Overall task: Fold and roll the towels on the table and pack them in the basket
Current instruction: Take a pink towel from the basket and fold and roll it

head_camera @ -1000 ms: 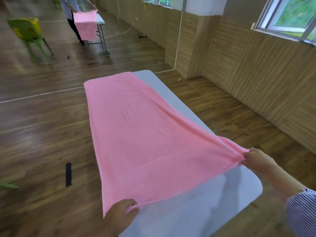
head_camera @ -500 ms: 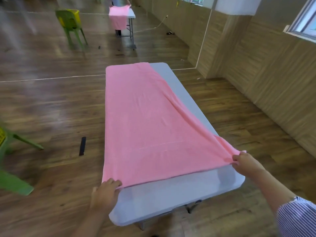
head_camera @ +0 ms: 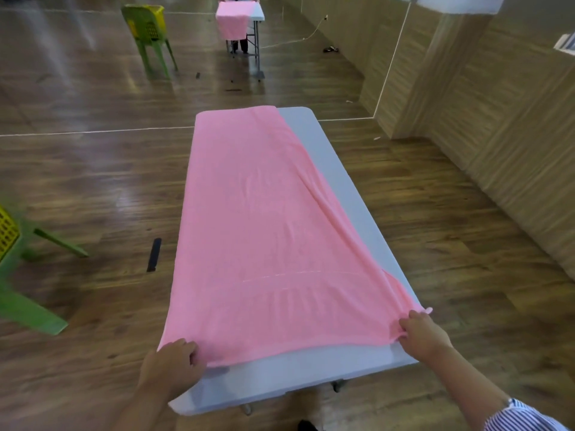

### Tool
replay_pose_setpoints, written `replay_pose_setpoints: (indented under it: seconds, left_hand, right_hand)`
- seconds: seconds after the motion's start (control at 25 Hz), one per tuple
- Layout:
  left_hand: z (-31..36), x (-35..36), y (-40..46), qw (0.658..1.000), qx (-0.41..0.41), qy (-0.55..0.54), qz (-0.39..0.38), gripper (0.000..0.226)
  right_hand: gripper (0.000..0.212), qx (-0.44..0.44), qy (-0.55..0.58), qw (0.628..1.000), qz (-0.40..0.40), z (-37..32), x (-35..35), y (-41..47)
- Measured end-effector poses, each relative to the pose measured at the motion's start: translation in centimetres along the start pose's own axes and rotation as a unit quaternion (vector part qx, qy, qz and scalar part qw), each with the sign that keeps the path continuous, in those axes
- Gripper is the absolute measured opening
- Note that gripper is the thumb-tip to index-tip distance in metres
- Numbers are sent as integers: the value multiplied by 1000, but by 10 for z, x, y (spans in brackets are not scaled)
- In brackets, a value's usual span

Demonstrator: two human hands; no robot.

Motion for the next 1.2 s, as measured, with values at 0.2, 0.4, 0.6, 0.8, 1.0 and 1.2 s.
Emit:
replay_pose_setpoints:
  seconds: [0.2,0.4,0.6,0.8,1.0,1.2]
  left_hand:
    - [60,-34,15,996,32,-82,11,28]
    - [178,-77,24,982,173,-56,57,46]
    - [326,-95,-1,939,335,-34,69,53]
    - [465,-106,-42,881,467,-15,78,57]
    - [597,-122,-43,851,516,3,96,52]
    - [742,-139,-5,868,493,4,58,53]
  right_hand:
    - [41,26,79,997,9,-2,-7,-16]
    - [42,51,238,967,73,12,-12,-62]
    - [44,132,259,948,126,53,0,-116]
    - [50,225,277,925,131,122,22,-150]
    - [50,248,287,912,154,209,19,-129]
    - [49,253,310,902,162,333,-6,-82]
Point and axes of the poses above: each hand's wrist, its own y-axis towards the middle knuckle, its own x-axis out of the palm, z = x × y, the point moved 8 cm from there along y, towards the middle knuckle, and after that the axes turned 6 degrees about y, right-handed, at the moved point
